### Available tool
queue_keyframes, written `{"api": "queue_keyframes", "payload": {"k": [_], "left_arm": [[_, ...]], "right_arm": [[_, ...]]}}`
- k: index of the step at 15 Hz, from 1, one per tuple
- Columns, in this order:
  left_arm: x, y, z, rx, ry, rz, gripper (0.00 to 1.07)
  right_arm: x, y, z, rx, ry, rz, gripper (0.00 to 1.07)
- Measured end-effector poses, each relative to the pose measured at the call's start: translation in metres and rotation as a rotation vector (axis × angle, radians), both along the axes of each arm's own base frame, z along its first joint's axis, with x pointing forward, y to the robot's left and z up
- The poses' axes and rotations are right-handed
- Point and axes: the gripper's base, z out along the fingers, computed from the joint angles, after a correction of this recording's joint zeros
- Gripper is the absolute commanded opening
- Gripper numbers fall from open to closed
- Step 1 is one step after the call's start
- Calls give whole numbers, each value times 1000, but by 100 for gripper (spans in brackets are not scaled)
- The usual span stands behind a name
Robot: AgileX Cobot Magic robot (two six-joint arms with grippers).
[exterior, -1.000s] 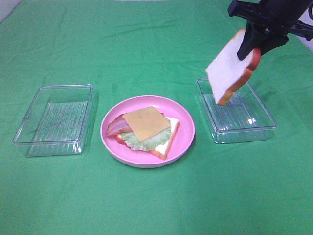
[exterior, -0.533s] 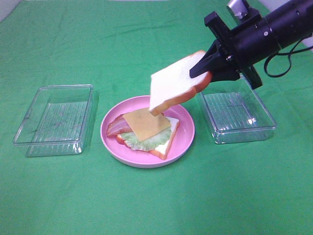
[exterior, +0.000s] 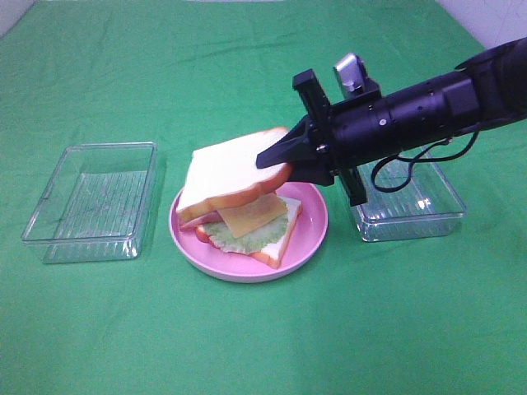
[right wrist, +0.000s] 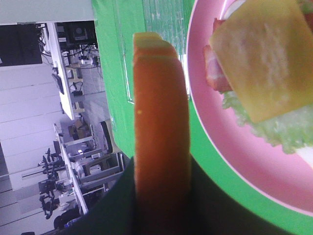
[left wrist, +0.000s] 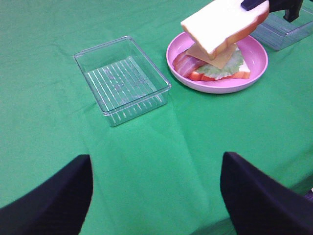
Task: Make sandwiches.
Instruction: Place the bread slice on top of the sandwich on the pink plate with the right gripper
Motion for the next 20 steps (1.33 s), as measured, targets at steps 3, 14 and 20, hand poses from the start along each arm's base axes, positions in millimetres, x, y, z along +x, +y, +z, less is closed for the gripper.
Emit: {"api": "queue_keyframes", "payload": {"k": [3,14,20], "left_arm": [[0,0,0,0,0,0,70],[0,0,0,0,0,0,70],[0,0,0,0,0,0,70]], "right_arm": [[4,8,-19,32,46,-45,0],[4,16,-41,17,73,-54,18],[-1,15,-43,-21,33,24,63]]}}
